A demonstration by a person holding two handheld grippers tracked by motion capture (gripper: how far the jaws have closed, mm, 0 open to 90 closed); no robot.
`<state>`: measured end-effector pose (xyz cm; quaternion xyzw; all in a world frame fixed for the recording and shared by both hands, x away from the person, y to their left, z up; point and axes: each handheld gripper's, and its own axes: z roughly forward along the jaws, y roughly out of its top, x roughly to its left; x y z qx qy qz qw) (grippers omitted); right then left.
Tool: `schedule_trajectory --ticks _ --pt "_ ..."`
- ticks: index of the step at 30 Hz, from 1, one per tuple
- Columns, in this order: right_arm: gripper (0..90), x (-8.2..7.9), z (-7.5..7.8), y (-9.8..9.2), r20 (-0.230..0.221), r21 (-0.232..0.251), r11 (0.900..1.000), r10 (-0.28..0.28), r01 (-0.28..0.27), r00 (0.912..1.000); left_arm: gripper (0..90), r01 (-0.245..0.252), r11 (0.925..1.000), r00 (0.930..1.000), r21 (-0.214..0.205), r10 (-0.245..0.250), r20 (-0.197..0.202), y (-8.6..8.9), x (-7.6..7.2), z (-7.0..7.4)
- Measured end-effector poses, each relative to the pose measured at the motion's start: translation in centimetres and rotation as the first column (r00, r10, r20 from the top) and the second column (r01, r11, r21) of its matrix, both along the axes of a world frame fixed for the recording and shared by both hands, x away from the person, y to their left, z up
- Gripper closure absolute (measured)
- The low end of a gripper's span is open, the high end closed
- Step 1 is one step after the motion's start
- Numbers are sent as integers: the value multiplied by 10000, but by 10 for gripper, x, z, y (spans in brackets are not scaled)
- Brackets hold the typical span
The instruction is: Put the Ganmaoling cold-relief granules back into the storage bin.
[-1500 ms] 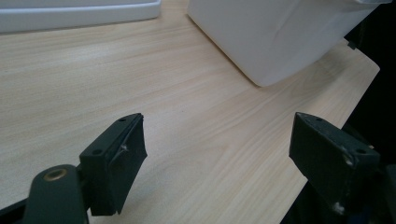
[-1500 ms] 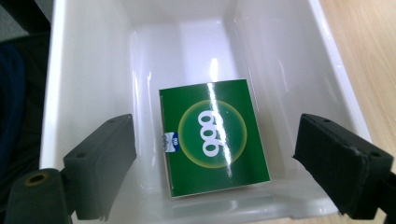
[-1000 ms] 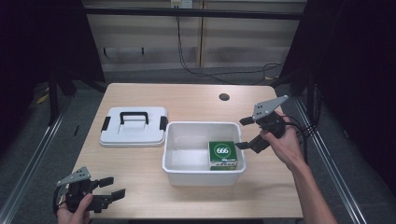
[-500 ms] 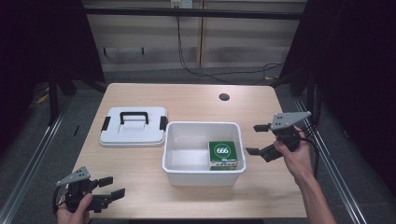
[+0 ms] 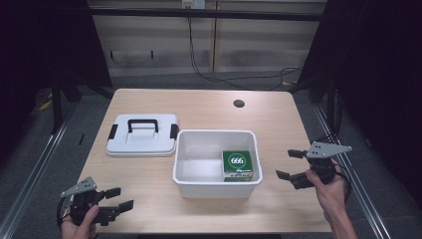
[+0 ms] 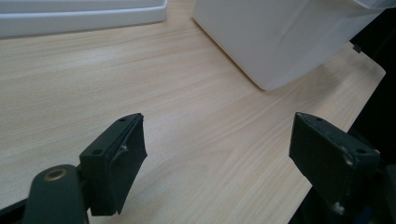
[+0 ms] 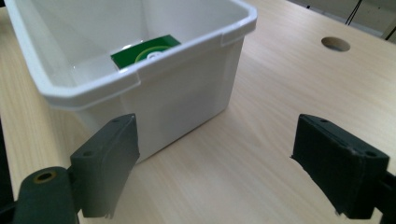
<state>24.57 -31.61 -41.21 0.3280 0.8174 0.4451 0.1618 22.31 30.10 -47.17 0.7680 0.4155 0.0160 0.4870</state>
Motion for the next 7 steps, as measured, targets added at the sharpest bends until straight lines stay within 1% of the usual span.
schedule_trajectory --ticks 2,5,6,7 --pt "139 -5 -5 -2 18 -37 9998 -172 172 9999 186 23 10000 10000 36 -23 -4 0 0 0" --pt "138 -10 -13 -6 -131 -130 9995 -279 277 9995 186 64 10000 10000 67 -64 22 0 1 0" --pt "133 -12 -19 -10 -94 -131 9990 -432 431 9990 186 33 10000 10000 25 -33 1 0 1 0" --pt "133 -12 -19 -10 -94 -131 9990 -432 431 9990 186 33 10000 10000 25 -33 1 0 1 0"
